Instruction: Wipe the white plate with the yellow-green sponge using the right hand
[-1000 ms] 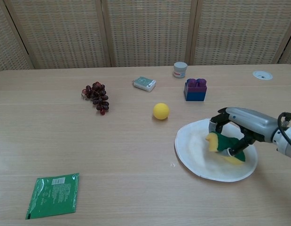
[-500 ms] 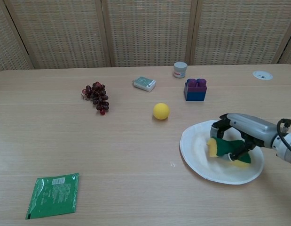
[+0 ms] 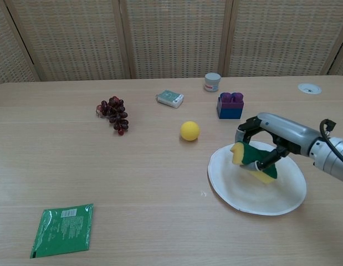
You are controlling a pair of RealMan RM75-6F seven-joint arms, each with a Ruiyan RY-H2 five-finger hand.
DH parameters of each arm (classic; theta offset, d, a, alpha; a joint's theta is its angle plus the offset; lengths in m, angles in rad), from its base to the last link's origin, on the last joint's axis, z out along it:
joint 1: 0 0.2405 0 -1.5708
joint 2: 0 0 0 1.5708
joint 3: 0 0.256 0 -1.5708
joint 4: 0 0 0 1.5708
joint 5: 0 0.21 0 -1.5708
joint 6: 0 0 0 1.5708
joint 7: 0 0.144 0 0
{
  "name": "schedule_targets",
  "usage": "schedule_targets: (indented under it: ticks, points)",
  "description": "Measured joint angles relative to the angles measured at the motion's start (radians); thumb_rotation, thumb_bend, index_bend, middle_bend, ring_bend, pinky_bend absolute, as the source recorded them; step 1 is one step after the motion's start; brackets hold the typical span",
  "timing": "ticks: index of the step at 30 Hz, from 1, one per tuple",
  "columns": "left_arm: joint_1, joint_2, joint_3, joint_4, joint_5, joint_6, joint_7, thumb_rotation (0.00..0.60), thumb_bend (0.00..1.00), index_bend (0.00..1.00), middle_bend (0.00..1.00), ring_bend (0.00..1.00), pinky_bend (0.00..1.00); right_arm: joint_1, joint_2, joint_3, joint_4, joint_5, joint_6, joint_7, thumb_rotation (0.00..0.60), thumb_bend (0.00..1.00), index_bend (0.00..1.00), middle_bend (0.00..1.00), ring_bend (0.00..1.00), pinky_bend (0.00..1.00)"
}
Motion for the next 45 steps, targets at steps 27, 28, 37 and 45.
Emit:
schedule_targets:
  ticks: [27, 28, 37, 45]
  points:
    - [0.008, 0.013, 0.008, -0.005, 0.024, 0.013, -0.029, 0.6, 0.0, 0.0, 0.0, 0.0, 0.0, -0.046, -0.071, -0.041, 0.163, -0.015, 0.036, 0.232, 0.6, 0.4, 0.56, 0.58, 0.38, 0.03]
    - [0.008, 0.013, 0.008, -0.005, 0.024, 0.013, -0.03, 0.6, 0.0, 0.0, 0.0, 0.0, 0.0, -0.043, -0.061, -0.033, 0.146, -0.017, 0.055, 0.234, 0.6, 0.4, 0.56, 0.58, 0.38, 0.03]
    - [0.011, 0.02, 0.01, -0.006, 0.033, 0.019, -0.044, 0.6, 0.0, 0.0, 0.0, 0.0, 0.0, -0.009, 0.06, 0.035, -0.008, -0.013, 0.108, 0.146, 0.6, 0.4, 0.56, 0.58, 0.38, 0.03]
    - [0.01, 0.021, 0.011, -0.005, 0.031, 0.014, -0.044, 0.6, 0.0, 0.0, 0.0, 0.0, 0.0, 0.018, 0.15, 0.074, -0.031, 0.079, -0.027, -0.124, 0.6, 0.34, 0.45, 0.36, 0.25, 0.02]
